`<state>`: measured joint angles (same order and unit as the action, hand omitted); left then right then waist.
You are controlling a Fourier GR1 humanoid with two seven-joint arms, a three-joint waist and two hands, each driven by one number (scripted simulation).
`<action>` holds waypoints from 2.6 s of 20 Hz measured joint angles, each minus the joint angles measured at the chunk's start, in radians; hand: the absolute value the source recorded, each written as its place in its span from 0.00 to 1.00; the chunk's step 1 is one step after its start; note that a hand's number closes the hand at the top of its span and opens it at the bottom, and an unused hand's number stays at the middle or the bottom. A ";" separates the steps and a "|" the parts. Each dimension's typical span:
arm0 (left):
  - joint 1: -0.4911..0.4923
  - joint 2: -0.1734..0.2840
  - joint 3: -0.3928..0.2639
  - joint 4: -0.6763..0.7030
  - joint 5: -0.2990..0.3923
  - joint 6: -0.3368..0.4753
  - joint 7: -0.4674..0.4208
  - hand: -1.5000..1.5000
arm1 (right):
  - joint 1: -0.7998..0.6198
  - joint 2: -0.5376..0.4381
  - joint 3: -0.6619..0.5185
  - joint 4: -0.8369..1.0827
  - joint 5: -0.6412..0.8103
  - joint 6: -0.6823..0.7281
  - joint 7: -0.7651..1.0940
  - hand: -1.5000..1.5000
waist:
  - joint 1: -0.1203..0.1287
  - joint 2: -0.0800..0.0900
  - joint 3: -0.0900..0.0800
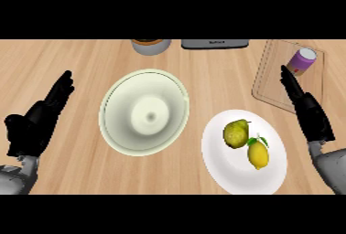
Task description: Pick the pear from the plate and place it in the bowl
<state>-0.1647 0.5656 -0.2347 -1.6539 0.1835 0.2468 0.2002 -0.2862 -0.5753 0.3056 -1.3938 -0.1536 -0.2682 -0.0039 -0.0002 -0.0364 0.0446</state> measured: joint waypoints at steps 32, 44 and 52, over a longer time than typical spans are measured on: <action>0.000 -0.067 0.290 0.128 0.152 -0.026 -0.244 0.50 | 0.177 0.221 0.258 -0.429 0.880 -0.223 0.718 0.00 | -0.060 0.016 -0.054; -0.049 -0.088 0.292 0.163 0.142 -0.063 -0.259 0.50 | 0.166 0.137 0.255 -0.808 0.801 0.263 1.118 0.00 | -0.015 0.032 -0.047; -0.050 -0.119 0.294 0.157 0.117 -0.079 -0.256 0.50 | 0.147 0.215 0.222 -0.724 0.810 0.325 1.108 0.00 | 0.000 0.035 -0.046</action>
<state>-0.2146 0.4462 0.0590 -1.4970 0.3003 0.1680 -0.0561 -0.1394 -0.3602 0.5272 -2.1173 0.6561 0.0573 1.1038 -0.0005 -0.0009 -0.0009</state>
